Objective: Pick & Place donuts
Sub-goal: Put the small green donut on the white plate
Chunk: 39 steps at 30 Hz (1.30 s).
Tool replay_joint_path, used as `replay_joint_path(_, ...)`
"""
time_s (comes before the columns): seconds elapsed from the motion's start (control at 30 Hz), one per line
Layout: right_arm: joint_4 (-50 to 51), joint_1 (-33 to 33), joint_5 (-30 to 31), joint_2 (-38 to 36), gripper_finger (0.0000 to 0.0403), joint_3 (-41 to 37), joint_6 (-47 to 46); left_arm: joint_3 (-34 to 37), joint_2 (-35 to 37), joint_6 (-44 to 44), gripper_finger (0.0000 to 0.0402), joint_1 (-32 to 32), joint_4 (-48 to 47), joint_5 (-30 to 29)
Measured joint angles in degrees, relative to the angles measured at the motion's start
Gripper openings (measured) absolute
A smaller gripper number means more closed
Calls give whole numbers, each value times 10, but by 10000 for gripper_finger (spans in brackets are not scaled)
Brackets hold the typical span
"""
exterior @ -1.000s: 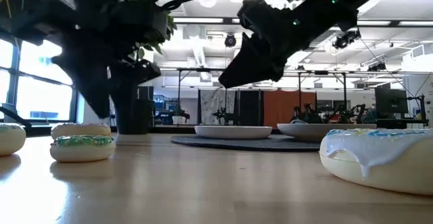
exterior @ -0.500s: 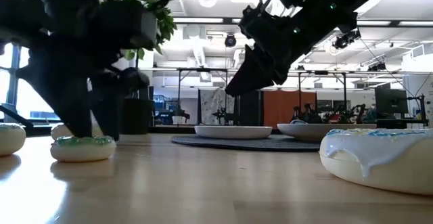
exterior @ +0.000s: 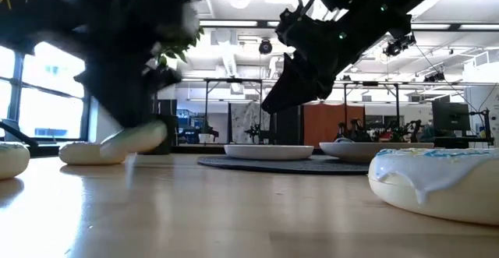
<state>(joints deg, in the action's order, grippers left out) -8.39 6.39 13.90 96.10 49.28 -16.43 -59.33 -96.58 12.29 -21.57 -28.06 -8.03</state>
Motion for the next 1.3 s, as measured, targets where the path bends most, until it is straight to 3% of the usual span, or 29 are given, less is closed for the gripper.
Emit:
replay_joint_path(0.17, 57, 9, -2, -14, 137, 1, -5, -60, 26, 0, 26, 67, -88, -81)
replay_joint_path(0.33, 153, 30, -13, -24, 137, 1, -73, -76, 28, -64, 5, 181, -64, -96)
replay_joint_path(0.5, 206, 67, -16, -25, 137, 2, -120, -76, 6, -135, 15, 297, 59, -77)
replay_joint_path(0.7, 248, 102, 6, -25, 137, 2, -181, -74, -43, -126, 16, 403, 122, 4)
replay_joint_path(0.97, 249, 128, 23, -25, 137, 2, -195, -77, -103, -125, 17, 441, 194, 54)
replay_joint_path(1.1, 248, 136, 19, -25, 137, 2, -198, -74, -117, -134, 23, 441, 182, 55)
replay_joint_path(1.3, 249, 153, -19, -25, 137, 2, -196, -75, -121, -136, 92, 441, 180, 45)
